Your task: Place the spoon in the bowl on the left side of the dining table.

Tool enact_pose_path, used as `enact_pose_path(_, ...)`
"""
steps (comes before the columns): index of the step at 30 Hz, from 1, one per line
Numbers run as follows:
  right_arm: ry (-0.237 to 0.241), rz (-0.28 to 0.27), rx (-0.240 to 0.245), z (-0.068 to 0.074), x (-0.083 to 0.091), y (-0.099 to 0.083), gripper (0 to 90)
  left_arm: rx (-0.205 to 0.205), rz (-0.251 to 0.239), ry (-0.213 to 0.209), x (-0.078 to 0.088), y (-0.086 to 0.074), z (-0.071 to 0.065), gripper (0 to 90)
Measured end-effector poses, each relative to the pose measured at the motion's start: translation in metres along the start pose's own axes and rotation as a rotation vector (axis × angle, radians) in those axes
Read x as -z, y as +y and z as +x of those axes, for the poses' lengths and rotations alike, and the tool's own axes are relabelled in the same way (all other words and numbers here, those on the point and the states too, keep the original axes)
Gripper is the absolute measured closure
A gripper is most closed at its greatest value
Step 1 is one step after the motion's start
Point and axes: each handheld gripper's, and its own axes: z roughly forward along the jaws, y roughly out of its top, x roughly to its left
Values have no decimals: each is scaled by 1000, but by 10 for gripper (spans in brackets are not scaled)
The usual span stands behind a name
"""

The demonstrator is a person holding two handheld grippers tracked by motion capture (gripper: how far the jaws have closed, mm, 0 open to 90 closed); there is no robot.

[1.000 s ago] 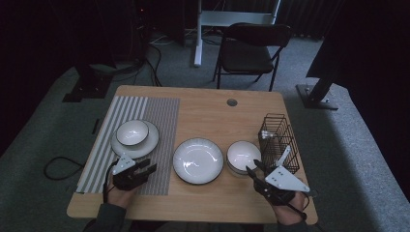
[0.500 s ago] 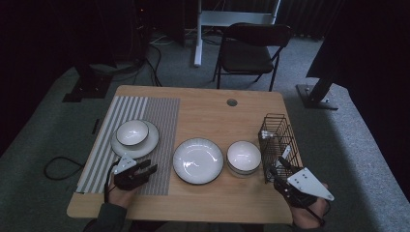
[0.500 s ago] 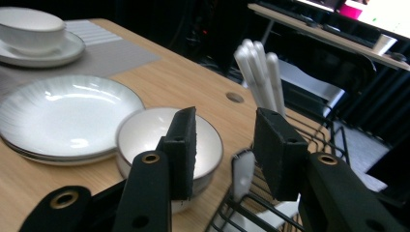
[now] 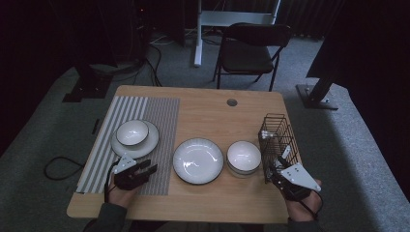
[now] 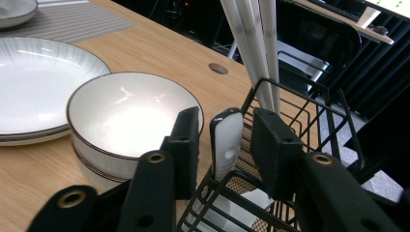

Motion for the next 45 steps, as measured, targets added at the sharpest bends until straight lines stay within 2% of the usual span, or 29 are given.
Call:
enact_pose_path(4, -17, 3, 0, 0, -2, -1, 700, 4, 2, 0, -1, 0, 1, 600)
enact_pose_path(6, -17, 2, -4, 0, -1, -1, 700, 4, 2, 0, -1, 0, 1, 600)
enact_pose_path(8, -15, 5, -5, -2, -2, 0, 750, 5, 2, -1, -1, 0, 0, 600)
enact_pose_path(10, -15, 8, -6, -2, -2, 0, 756, 5, 2, -1, -1, 0, 0, 600)
enact_pose_path(23, 19, 18, 13, -8, -6, 5, 769, 10, 6, 1, -2, -1, 1, 600)
enact_pose_path(29, 40, 14, 24, -6, -7, 4, 730, 11, 5, 3, -2, -1, 1, 597)
enact_pose_path(35, 27, 18, 36, -2, -8, 4, 669, 10, 4, 4, -2, -1, 1, 596)
enact_pose_path(36, 11, 22, 42, 0, -9, 3, 660, 8, 6, 4, -2, -1, 1, 595)
enact_pose_path(40, -14, 17, 36, 1, -10, 2, 742, 8, 5, 3, -2, -1, 0, 595)
enact_pose_path(45, -29, 8, 33, 0, -9, 2, 778, 8, 5, 3, -2, -1, 0, 595)
